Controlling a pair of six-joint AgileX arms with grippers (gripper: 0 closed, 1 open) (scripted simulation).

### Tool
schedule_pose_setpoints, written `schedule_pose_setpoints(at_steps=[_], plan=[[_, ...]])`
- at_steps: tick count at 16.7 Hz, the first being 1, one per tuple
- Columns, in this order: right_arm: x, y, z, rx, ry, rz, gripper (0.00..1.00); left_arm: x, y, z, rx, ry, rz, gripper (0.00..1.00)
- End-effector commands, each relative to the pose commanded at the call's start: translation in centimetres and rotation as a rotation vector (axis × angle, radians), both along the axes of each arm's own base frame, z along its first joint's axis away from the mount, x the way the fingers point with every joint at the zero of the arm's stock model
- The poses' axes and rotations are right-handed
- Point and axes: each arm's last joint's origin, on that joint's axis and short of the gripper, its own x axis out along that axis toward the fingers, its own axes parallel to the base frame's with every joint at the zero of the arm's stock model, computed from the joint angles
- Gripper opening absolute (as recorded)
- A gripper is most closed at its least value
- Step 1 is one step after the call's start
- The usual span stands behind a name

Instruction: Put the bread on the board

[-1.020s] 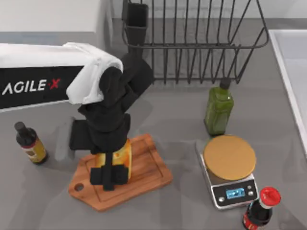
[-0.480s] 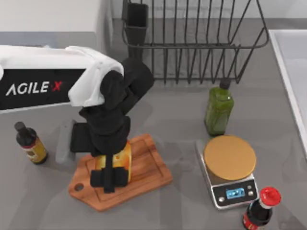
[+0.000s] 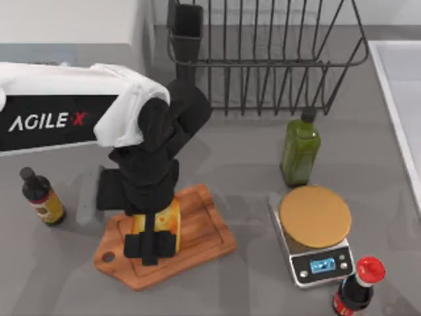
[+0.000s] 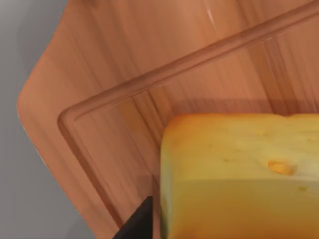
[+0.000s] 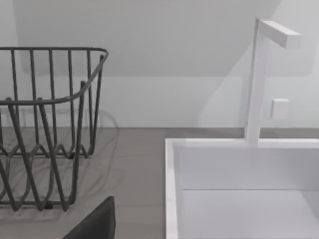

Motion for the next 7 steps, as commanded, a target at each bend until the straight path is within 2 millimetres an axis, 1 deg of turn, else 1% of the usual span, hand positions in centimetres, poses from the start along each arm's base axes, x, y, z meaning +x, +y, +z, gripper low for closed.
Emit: schedule_pose_setpoints(at_steps=[1, 2, 7], plan=[[0.0, 0.0, 0.0, 0.0, 0.0, 0.0, 1.0, 0.0, 0.0, 0.0, 0.0, 0.0, 0.0, 0.98], [0.0, 0.0, 0.0, 0.0, 0.0, 0.0, 1.0, 0.0, 0.0, 0.0, 0.0, 0.0, 0.0, 1.0], [0.0, 0.0, 0.0, 0.0, 0.0, 0.0, 1.0, 0.0, 0.0, 0.0, 0.0, 0.0, 0.0, 1.0]])
